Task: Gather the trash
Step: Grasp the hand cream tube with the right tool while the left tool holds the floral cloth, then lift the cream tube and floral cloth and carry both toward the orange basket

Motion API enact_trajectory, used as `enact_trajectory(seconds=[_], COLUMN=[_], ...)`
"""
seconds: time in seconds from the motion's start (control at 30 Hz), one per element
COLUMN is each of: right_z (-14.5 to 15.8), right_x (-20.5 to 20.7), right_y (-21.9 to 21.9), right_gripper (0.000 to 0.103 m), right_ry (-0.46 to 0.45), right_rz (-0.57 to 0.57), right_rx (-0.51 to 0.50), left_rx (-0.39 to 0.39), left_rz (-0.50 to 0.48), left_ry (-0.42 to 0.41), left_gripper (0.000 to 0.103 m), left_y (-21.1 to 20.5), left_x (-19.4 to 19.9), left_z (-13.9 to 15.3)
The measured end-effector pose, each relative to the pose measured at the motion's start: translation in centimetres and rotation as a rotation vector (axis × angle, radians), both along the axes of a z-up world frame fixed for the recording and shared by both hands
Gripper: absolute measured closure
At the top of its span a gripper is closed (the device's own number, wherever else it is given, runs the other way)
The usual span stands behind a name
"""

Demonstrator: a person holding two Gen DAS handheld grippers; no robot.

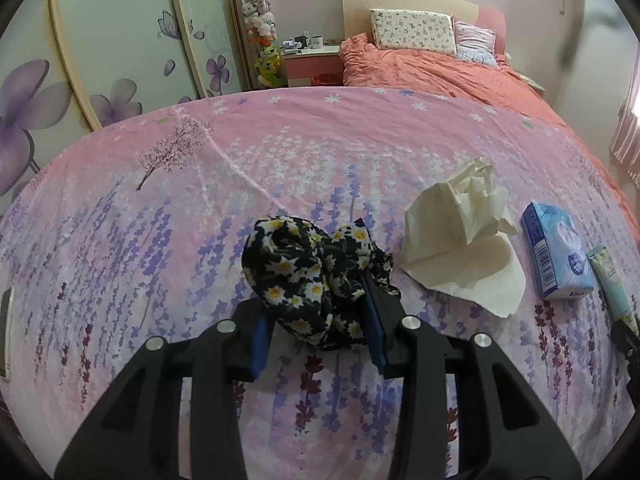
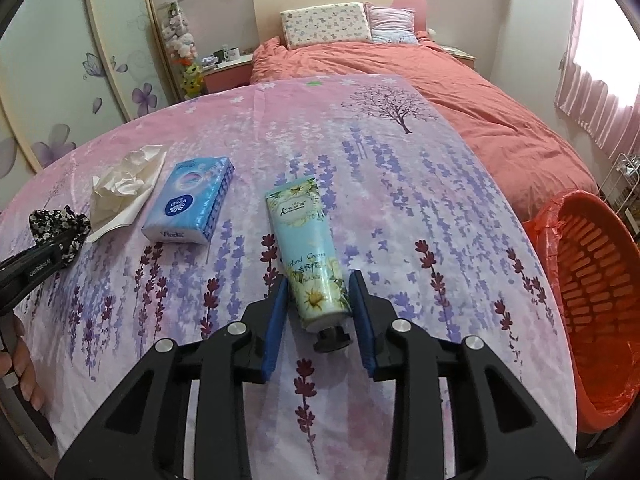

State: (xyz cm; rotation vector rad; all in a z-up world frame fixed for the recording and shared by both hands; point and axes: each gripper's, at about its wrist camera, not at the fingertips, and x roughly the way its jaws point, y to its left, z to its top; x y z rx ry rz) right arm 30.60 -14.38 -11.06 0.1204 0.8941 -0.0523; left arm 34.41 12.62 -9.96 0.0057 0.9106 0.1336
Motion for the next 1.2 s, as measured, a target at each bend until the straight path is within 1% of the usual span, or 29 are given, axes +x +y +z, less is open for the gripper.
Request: enact_trajectory(seconds=[0.07, 0.1, 0.13, 0.17, 0.23, 0.37, 0.4, 0.43, 0.47, 0.57, 0.6, 0.7, 0.8, 0.97, 1.2], right_z=[0.0, 0.0, 0.0, 0.1, 0.1, 0.1, 0.0, -0.1, -0.2, -0.4, -0.4, -0.5, -0.2, 1.5, 5.0], right_x=[0.0, 0.1, 0.0, 0.0, 0.0, 0.0, -0.1, -0.2, -0.4, -0.9, -1.0, -2.0, -3.0, -4.3, -6.5], right_y=[0.0, 0.1, 0.0, 0.1, 0.1, -0.1, -0.2, -0.5, -0.9, -1.8, -1.9, -2.4, -2.3, -2.8, -3.8], right_gripper=[0.070, 0.070, 0.070, 0.070, 0.070, 0.070, 0.070, 0.071, 0.075, 0.076, 0.076, 0.076, 0.076, 0.076, 0.076], right_ry=[0.000, 0.000, 0.000, 0.000, 0.000, -0.003, -0.005, -0.009, -0.013, -0.022, -0.023, -0.029, -0.041, -0.077, -0.162], right_rz=[0.000, 0.000, 0.000, 0.000, 0.000, 0.000, 0.000, -0.001, -0.006, -0.009, -0.008, -0.007, 0.003, 0.011, 0.009], right_rx=[0.000, 0.000, 0.000, 0.000, 0.000, 0.017, 0.025, 0.037, 0.049, 0.092, 0.096, 0.105, 0.091, 0.092, 0.091], left_rx=[-0.042, -0.079, -0.096, -0.102, -0.084, -0.073, -0.073, -0.080, -0.083, -0.042, -0.032, -0.040, -0.040, -0.041, -0.049], left_rz=[0.000, -0.001, -0.006, -0.014, -0.018, -0.024, -0.033, -0.046, -0.061, -0.092, -0.100, -0.105, -0.109, -0.122, -0.175], left_ry=[-0.001, -0.005, -0.008, -0.007, -0.004, -0.002, -0.004, -0.007, -0.009, -0.021, -0.028, -0.038, -0.055, -0.081, -0.122], left_gripper=[0.062, 0.061, 0.058, 0.056, 0.056, 0.056, 0.058, 0.068, 0.078, 0.085, 0.085, 0.086, 0.086, 0.086, 0.086], left_y=[0.6, 1.1, 1.2, 1.2, 0.8, 0.4, 0.3, 0.3, 0.3, -0.4, -0.6, -0.4, -0.4, -0.4, -2.6], left_x=[0.0, -0.1, -0.2, -0.2, -0.2, -0.2, -0.2, -0.3, -0.3, -0.8, -1.1, -1.7, -2.4, -3.8, -6.3], left_z=[0.0, 0.0, 0.0, 0.0, -0.1, -0.1, 0.0, 0.0, 0.1, 0.4, 0.6, 1.1, 2.1, 3.8, 6.9])
